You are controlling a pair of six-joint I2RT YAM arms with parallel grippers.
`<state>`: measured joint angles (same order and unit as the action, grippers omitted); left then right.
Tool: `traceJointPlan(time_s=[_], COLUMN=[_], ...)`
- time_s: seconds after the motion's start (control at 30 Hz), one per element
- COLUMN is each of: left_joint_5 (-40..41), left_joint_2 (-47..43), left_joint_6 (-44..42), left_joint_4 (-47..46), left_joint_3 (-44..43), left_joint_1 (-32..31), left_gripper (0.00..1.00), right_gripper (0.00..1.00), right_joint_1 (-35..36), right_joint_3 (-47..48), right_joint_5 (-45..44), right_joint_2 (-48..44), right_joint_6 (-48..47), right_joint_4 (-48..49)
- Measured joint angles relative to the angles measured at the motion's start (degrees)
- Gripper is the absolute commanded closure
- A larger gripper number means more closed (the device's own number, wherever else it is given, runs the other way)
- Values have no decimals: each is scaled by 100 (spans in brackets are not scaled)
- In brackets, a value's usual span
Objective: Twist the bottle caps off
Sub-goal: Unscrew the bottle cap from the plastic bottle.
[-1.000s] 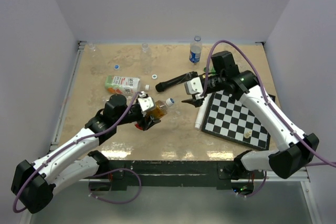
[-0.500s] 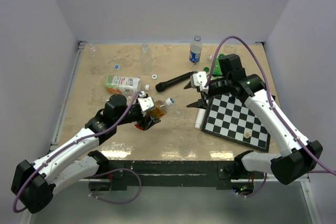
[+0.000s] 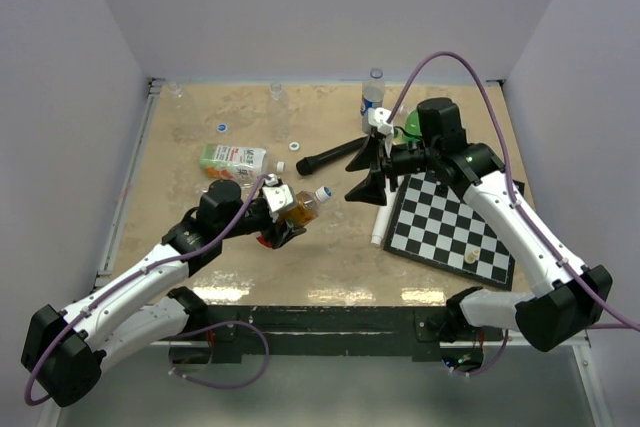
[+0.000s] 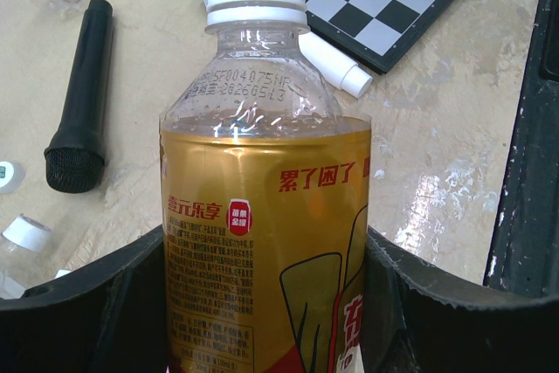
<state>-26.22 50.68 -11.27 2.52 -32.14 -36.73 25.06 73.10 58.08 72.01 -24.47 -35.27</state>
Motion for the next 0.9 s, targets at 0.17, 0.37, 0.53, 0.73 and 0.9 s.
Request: traceJointPlan(time_s=[0.17,0.37,0.53,0.73,0.9], left_joint_5=[2,4,35,72,76], left_joint_2=[2,13,11,13,13], left_joint_6=[2,15,15,15,15], left_joint_4=[2,4,9,15,15], left_joint_3=[0,0,0,0,0], left_joint_1=[0,0,0,0,0], left_gripper=[100,100,100,100,100], right_gripper=[25,23,26,41,67], right_joint_1=[0,393,769,767,767], right_joint_3=[-267,-308,-299,-295,-295], right_joint_5=[-57,-339,-592,-809,-800], right_joint_2=[9,376,835,935,935], right_joint_6=[1270,1963,2151,2280,2345], right_joint_4=[728,1158,1172,1187,1217])
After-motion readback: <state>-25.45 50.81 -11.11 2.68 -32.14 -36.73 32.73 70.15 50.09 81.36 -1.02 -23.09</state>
